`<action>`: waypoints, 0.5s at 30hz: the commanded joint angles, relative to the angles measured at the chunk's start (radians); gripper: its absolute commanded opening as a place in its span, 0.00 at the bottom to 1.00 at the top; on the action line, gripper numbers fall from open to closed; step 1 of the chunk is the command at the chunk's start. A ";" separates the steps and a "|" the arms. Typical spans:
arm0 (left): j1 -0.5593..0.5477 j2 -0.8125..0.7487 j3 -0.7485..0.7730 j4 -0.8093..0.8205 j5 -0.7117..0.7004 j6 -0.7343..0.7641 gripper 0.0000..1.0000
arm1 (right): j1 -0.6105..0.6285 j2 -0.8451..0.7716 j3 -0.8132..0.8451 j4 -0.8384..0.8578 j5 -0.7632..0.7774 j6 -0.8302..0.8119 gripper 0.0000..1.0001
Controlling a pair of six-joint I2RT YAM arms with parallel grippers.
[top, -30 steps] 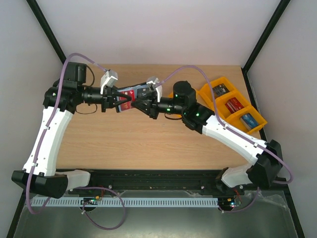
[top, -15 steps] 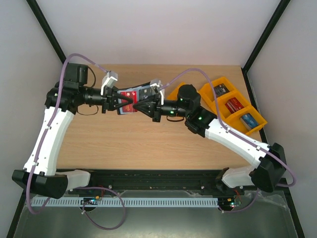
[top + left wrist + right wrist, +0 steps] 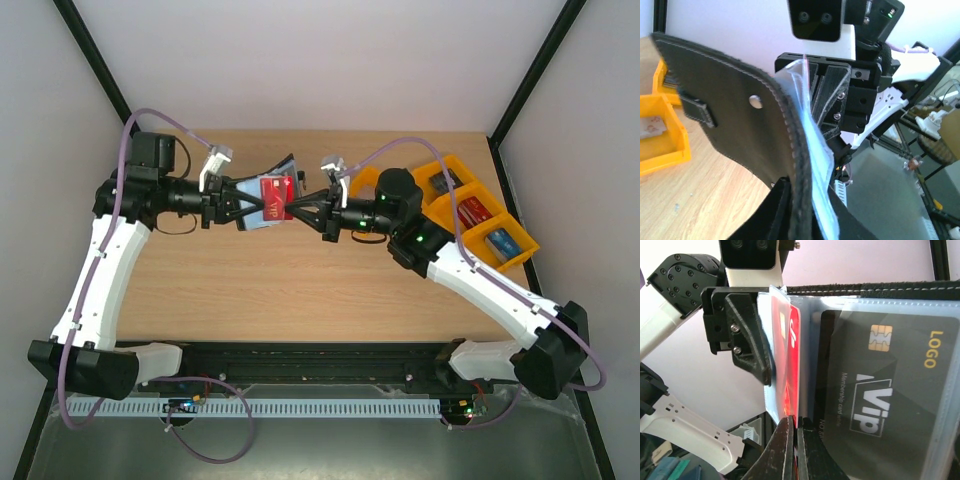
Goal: Take the credit cards out of the card holder
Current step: Remove the credit card from the card holder.
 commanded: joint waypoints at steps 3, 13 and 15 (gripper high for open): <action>0.005 -0.022 -0.006 0.000 0.059 -0.001 0.03 | -0.022 -0.032 0.050 -0.115 0.027 -0.083 0.02; 0.039 -0.037 -0.064 0.098 -0.004 -0.112 0.02 | -0.069 -0.056 0.056 -0.267 0.095 -0.170 0.02; 0.048 -0.039 -0.087 0.129 -0.012 -0.147 0.02 | -0.080 -0.064 0.058 -0.288 0.101 -0.179 0.02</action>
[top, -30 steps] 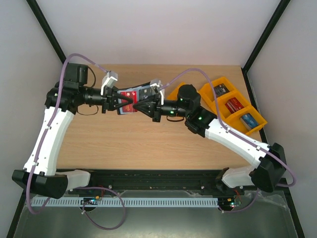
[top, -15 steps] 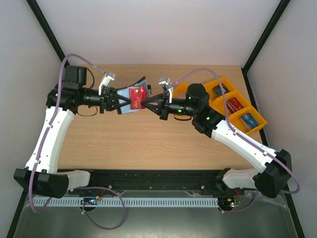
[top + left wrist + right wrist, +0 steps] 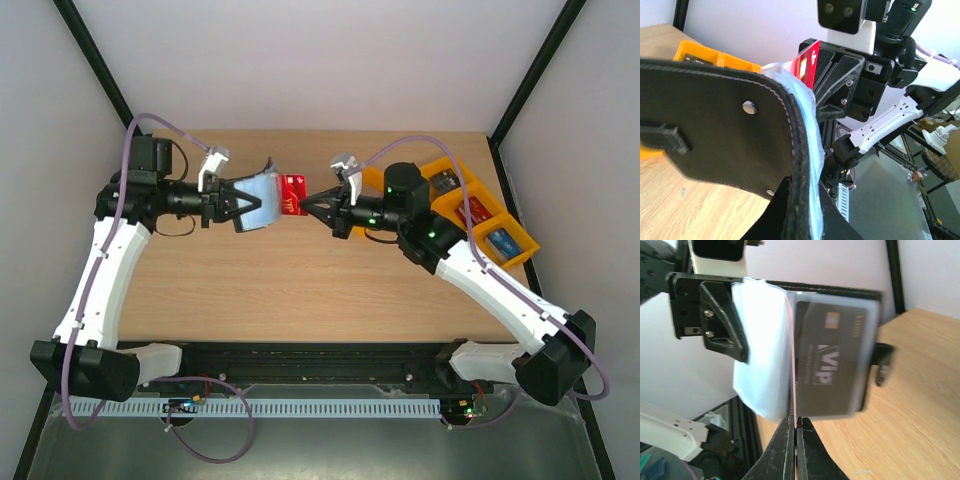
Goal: Take the credit cards out of the card holder
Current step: Remove the credit card from the card holder, then place the card holder at the center of the board.
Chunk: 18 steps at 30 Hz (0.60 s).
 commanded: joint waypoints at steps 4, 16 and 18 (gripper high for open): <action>0.028 -0.034 -0.083 0.141 -0.018 -0.157 0.02 | -0.045 -0.058 0.021 -0.107 0.072 -0.062 0.02; 0.033 -0.022 -0.595 0.825 -0.155 -0.758 0.02 | -0.060 -0.061 0.059 -0.170 0.132 -0.063 0.02; -0.011 0.001 -0.673 0.921 -0.159 -0.847 0.02 | -0.060 -0.050 0.067 -0.208 0.155 -0.068 0.02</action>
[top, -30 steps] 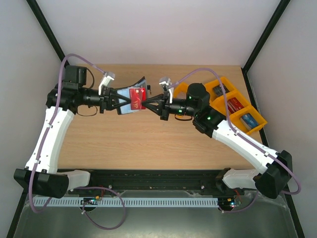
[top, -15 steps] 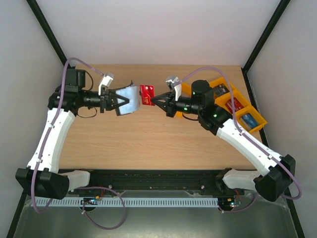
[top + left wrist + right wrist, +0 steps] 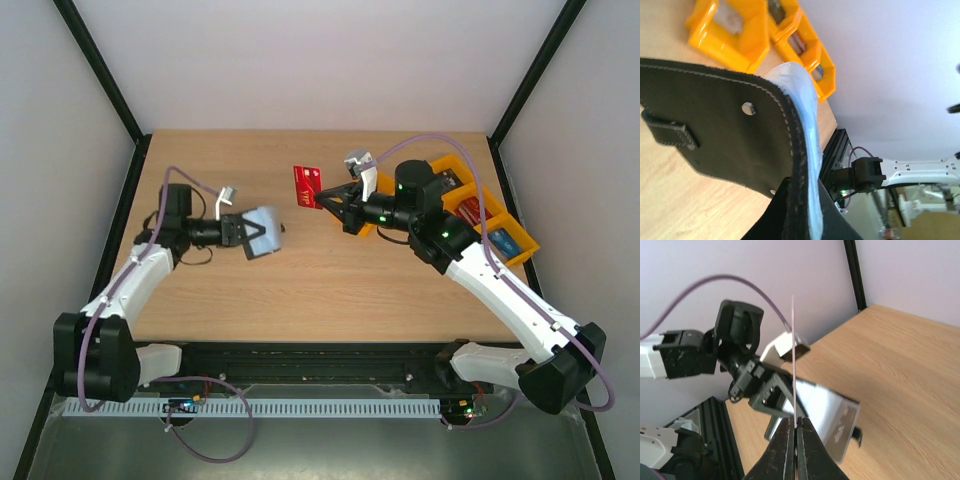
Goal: Take the credit cards out of the card holder
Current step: Place the card holder at the center of the board.
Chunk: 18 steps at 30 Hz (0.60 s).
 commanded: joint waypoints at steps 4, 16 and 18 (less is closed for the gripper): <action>-0.196 0.069 -0.125 0.343 0.002 -0.295 0.02 | -0.005 0.011 0.049 -0.103 0.060 -0.021 0.02; -0.141 0.240 -0.302 0.314 -0.362 -0.266 0.09 | -0.006 0.014 0.048 -0.093 0.067 0.009 0.02; -0.113 0.278 -0.315 0.242 -0.547 -0.218 0.14 | -0.005 0.015 0.047 -0.101 0.068 0.008 0.02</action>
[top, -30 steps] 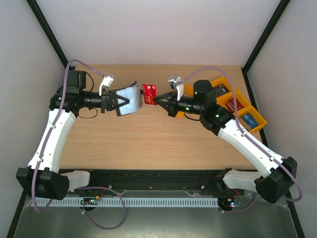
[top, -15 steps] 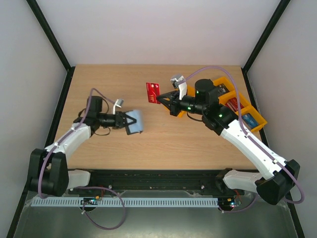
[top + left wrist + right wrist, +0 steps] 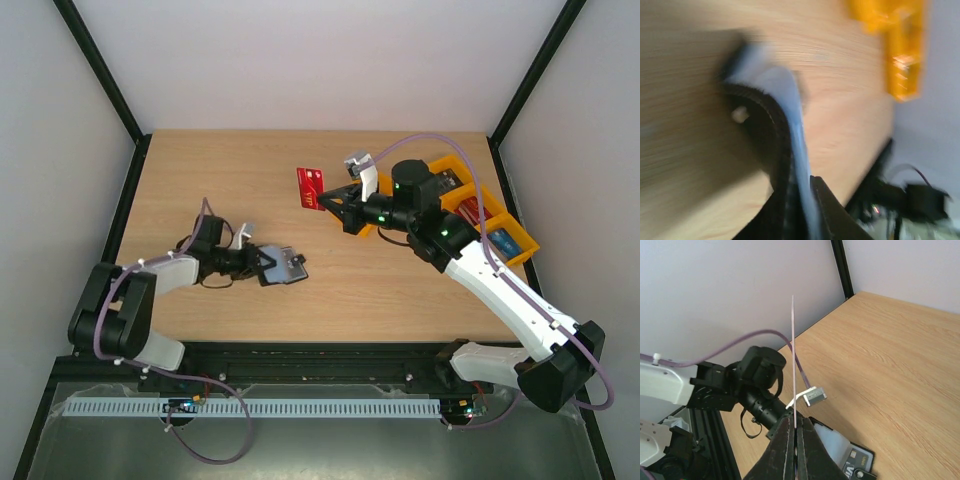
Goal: Take the credit cards out of the card holder
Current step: Place the card holder at the center of the board.
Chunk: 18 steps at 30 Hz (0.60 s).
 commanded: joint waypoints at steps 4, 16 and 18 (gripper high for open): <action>0.133 0.082 -0.024 -0.236 -0.638 0.097 0.35 | -0.005 0.003 0.034 -0.051 0.016 0.005 0.02; 0.505 -0.069 0.229 -0.366 -0.248 0.131 0.92 | -0.004 0.087 0.091 -0.117 -0.014 -0.002 0.02; 0.510 -0.066 0.337 -0.366 -0.026 0.156 0.85 | 0.000 0.115 0.105 -0.145 -0.021 -0.007 0.02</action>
